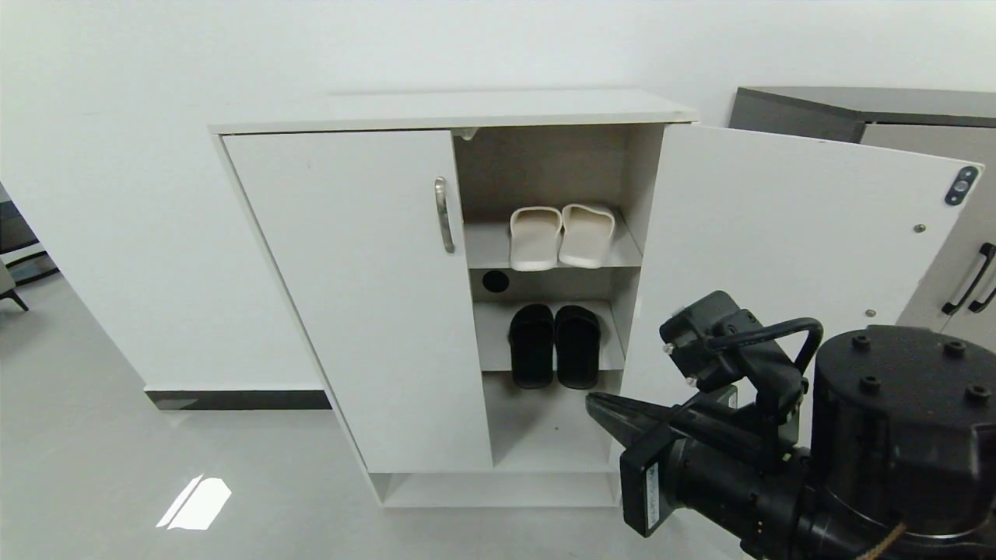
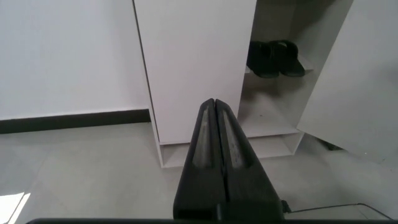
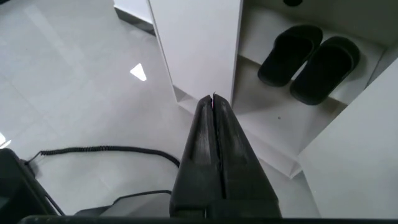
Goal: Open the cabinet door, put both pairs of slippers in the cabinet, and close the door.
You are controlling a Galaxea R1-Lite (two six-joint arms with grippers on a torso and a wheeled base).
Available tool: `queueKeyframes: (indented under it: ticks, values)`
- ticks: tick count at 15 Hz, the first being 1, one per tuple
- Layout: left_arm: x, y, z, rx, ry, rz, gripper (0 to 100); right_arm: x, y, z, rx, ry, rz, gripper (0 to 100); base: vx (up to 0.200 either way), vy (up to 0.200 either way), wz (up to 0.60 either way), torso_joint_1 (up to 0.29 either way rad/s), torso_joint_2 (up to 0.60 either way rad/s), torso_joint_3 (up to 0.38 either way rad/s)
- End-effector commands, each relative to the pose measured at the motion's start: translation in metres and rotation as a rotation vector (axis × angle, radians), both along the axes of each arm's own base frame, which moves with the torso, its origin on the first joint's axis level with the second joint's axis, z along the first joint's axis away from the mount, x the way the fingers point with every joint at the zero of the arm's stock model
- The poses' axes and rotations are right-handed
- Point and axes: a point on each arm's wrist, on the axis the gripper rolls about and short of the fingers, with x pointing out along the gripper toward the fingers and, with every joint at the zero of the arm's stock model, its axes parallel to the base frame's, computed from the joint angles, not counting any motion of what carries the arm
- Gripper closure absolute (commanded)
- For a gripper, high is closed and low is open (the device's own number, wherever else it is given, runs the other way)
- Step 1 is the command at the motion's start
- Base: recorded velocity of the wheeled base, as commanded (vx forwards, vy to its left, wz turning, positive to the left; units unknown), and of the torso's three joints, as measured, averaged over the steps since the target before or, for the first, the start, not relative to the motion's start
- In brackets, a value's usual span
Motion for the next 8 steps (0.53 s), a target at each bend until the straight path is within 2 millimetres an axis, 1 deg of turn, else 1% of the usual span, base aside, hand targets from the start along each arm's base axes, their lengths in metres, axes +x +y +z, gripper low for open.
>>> queueKeyframes:
  ticks: [1, 2, 8]
  values:
    - [0.0000, 0.0000, -0.0001, 0.000, 0.001, 0.000, 100, 0.0008, 0.0011, -0.0026, -0.008, 0.005, 0.000, 100, 0.000, 0.000, 0.00, 0.036, -0.18, -0.276]
    - [0.0000, 0.0000, -0.0001, 0.000, 0.001, 0.000, 100, 0.0004, 0.0013, -0.0026, -0.008, 0.005, 0.001, 100, 0.000, 0.000, 0.00, 0.105, -0.23, -0.290]
    - [0.0000, 0.0000, -0.0001, 0.000, 0.001, 0.000, 100, 0.0007, 0.0008, -0.0020, -0.005, 0.004, 0.000, 100, 0.000, 0.000, 0.00, 0.168, -0.50, -0.290]
